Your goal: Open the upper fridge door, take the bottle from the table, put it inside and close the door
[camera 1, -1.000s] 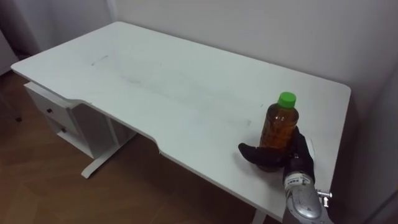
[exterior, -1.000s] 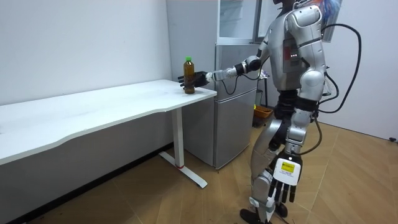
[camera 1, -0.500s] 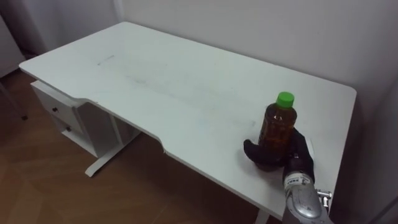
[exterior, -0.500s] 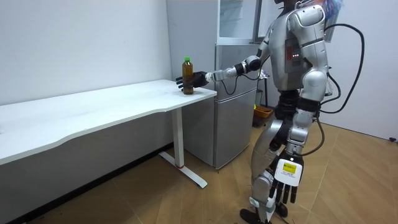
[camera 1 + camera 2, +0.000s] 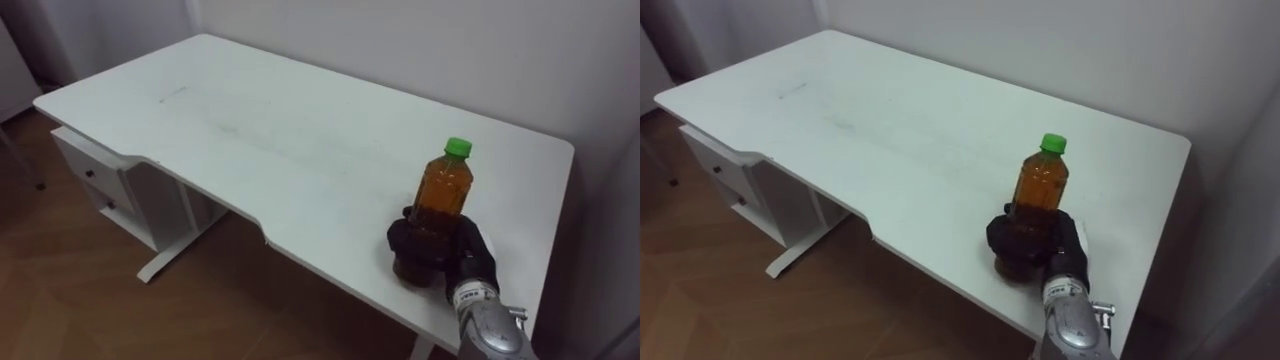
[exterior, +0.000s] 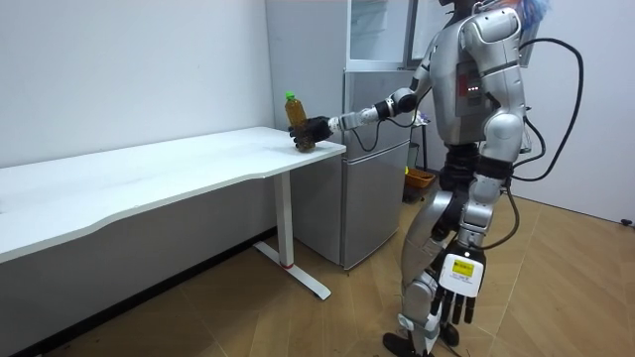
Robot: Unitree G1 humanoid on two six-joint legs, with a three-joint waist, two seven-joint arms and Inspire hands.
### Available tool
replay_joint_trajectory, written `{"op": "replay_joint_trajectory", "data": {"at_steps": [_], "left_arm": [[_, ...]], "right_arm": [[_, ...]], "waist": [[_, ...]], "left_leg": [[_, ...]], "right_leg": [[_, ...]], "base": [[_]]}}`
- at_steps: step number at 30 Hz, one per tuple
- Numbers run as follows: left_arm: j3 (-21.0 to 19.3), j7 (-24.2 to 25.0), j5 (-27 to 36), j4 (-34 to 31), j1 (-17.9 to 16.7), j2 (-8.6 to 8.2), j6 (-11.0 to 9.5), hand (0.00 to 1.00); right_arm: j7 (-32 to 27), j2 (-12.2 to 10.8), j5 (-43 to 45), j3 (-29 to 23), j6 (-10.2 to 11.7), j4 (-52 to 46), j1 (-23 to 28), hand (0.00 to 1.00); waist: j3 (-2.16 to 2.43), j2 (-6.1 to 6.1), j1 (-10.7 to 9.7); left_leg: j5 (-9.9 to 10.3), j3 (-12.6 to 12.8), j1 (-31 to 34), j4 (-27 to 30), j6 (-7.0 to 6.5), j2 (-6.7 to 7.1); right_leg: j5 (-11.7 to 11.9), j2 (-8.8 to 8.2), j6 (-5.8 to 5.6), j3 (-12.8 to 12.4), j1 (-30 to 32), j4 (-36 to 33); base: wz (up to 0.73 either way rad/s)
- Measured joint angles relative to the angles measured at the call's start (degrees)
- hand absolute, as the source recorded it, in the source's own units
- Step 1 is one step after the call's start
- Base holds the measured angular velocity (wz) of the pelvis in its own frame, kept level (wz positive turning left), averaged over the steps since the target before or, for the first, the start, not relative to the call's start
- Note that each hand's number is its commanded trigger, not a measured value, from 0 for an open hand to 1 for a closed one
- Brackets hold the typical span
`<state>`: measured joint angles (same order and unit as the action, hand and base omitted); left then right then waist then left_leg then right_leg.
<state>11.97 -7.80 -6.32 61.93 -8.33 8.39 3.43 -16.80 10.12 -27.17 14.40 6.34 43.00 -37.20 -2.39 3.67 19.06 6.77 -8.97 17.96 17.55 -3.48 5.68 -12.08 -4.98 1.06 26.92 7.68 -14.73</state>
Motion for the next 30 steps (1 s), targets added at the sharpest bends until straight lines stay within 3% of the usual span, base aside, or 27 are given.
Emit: {"op": "replay_joint_trajectory", "data": {"at_steps": [6, 8, 10, 11, 14, 21, 23, 30], "left_arm": [[-1.4, 1.0, -0.5, -0.3, -1.5, 0.14, 0.0, 0.00], [-3.5, 1.3, -0.8, -0.8, -2.3, 0.10, 0.3, 0.00], [-5.2, 1.2, -1.5, -1.2, -3.1, 0.11, 0.4, 0.00], [-5.7, 1.0, -2.2, -1.5, -3.6, 0.27, 0.5, 0.00], [-6.2, 0.6, -2.4, -1.5, -3.7, 0.35, 0.4, 0.00], [-7.6, 0.8, -7.2, -1.7, -3.7, 0.73, 0.5, 0.00], [-7.6, 1.2, -9.2, -1.7, -3.4, 0.81, 1.0, 0.00], [-8.6, 1.1, -9.6, -1.8, -2.9, 1.11, 2.2, 0.00]], "right_arm": [[1.4, 0.1, 0.7, 0.1, -3.0, -2.7, 0.4, 1.00], [1.4, 0.8, 1.1, 0.2, -4.5, -8.7, 1.3, 1.00], [1.2, 1.2, 2.7, 0.2, -4.5, -13.0, 2.1, 1.00], [1.3, 1.4, 3.8, 0.2, -4.5, -15.4, 2.8, 1.00], [1.7, 2.2, 5.0, 0.4, -4.5, -21.3, 5.2, 1.00], [3.2, 4.1, 6.3, 0.7, -5.3, -26.1, 7.0, 1.00], [3.3, 5.0, 8.0, 0.7, -5.3, -28.5, 7.0, 1.00], [4.0, 6.1, 12.1, 0.7, -6.4, -38.1, 8.2, 1.00]], "waist": [[0.15, -0.23, -0.8], [0.22, -0.29, -1.3], [0.32, -0.41, -1.5], [0.65, -0.60, -1.8], [1.05, -1.01, -1.8], [1.78, -1.74, -3.6], [2.40, -1.73, -4.8], [2.63, -1.46, -7.7]], "left_leg": [[0.0, 0.3, -1.9, -0.9, -0.06, 0.02], [0.0, 0.5, -2.2, -1.4, -0.06, -0.03], [0.0, 0.8, -3.3, -2.0, -0.07, -0.09], [0.0, 1.0, -4.1, -2.3, -0.12, -0.11], [0.1, 1.9, -6.6, -3.3, -0.21, -0.17], [0.3, 2.6, -12.5, -5.0, -0.44, -0.19], [0.3, 2.8, -12.9, -4.8, -0.43, -0.22], [0.4, 4.3, -15.4, -4.9, -0.53, -0.52]], "right_leg": [[0.1, 0.05, -0.21, 0.0, -1.8, 1.1], [0.1, 0.05, -0.21, -0.3, -1.9, 1.1], [0.1, 0.03, -0.25, -0.6, -2.6, 1.3], [0.2, 0.04, -0.31, -0.9, -3.1, 1.4], [0.2, 0.09, -0.45, -2.0, -5.3, 2.2], [0.2, 0.15, -0.86, -3.4, -10.5, 3.2], [0.2, 0.19, -0.86, -3.7, -10.9, 3.1], [0.3, 0.46, -0.95, -5.9, -12.6, 3.2]], "base": [[-0.01], [-0.06], [-0.10], [-0.10], [-0.13], [-0.09], [-0.03], [-0.12]]}}
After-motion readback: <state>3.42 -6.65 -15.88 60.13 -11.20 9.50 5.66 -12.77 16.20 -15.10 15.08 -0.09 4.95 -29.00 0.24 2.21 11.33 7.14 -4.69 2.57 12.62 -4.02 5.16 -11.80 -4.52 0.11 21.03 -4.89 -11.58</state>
